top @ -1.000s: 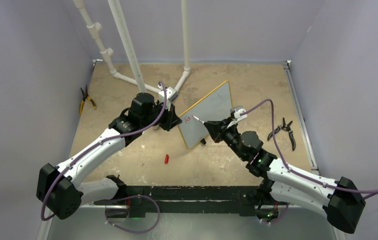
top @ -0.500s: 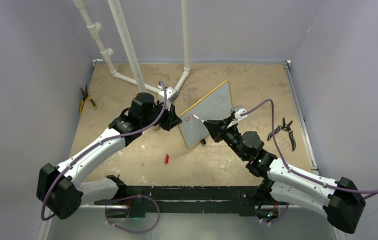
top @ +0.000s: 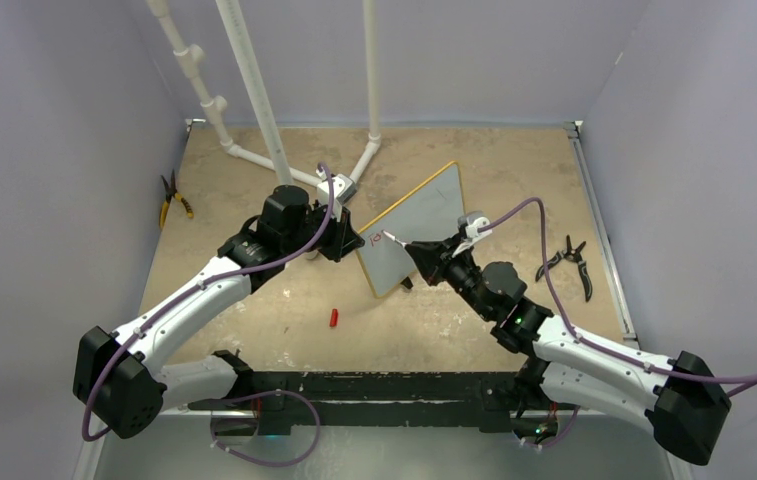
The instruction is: Write a sentence on the whiteboard
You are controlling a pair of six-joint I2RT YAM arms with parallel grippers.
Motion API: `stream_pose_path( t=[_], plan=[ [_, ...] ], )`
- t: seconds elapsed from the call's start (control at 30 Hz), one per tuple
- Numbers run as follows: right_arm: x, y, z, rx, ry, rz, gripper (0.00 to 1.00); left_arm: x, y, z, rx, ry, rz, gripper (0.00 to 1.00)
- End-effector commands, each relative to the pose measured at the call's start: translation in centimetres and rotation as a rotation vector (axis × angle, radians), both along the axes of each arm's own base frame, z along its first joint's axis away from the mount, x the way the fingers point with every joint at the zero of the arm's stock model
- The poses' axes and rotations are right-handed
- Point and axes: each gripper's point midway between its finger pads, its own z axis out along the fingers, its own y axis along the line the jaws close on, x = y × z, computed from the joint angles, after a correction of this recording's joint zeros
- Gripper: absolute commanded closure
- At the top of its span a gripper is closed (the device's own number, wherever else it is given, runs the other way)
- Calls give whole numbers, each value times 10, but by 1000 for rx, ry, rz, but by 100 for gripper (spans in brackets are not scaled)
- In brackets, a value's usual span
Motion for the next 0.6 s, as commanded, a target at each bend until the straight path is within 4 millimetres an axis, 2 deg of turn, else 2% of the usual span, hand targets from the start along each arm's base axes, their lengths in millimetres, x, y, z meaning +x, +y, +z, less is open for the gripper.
stream_pose_path(
  t=[0.0, 0.23, 0.57],
  plan=[
    [-4, 3, 1, -8, -25, 34, 100, -3, -2, -4, 15, -15, -37, 100],
    [-6, 1, -10, -28, -2, 29, 100, -3, -2, -4, 15, -16, -35, 100],
    [2, -8, -12, -24, 33, -40, 100, -3, -2, -4, 15, -16, -36, 100]
  ],
)
